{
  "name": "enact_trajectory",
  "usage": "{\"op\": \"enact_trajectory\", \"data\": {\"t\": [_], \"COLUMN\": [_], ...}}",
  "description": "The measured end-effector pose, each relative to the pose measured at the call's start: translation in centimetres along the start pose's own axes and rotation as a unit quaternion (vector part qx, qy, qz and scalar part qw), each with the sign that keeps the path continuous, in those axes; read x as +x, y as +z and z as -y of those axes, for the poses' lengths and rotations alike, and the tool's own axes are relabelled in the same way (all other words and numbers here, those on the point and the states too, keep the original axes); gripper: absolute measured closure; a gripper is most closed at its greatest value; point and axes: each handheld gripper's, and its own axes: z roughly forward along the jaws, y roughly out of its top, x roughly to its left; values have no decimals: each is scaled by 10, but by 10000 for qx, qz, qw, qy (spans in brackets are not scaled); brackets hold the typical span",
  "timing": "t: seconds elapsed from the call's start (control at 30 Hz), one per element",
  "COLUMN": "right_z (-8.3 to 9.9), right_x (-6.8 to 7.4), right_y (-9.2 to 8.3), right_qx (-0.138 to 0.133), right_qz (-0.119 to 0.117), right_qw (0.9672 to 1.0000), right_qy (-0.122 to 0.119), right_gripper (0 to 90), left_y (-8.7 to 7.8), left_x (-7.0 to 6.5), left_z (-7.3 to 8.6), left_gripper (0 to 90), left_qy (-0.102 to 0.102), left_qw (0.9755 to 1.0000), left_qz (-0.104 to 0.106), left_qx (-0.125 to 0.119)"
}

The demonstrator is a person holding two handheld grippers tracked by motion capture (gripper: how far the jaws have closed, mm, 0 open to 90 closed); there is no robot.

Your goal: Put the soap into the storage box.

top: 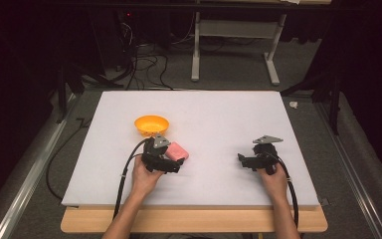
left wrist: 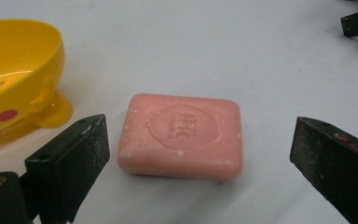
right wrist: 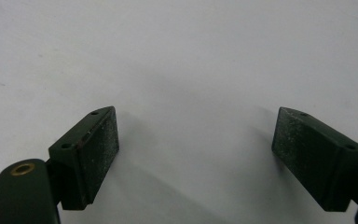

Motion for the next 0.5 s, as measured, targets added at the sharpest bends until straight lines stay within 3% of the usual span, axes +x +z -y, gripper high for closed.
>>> {"op": "enact_trajectory", "data": {"t": [0.07,0.17,0.5], "right_z": [0,0,0], "right_x": [0,0,0], "right_y": [0,0,0], "right_qx": [2,2,1], "right_qz": [-3,-4,-4], "right_qw": [10000,10000,10000], "right_qy": [6,7,5], "right_gripper": [151,151,151], "left_y": [4,12,26], "left_x": [2,5,8], "left_z": [-1,-2,-3], "left_gripper": [60,57,72], "left_qy": [-56,-140,-194], "left_qw": [10000,9997,9995], "left_qz": [37,115,92], "left_qx": [-29,141,250]}}
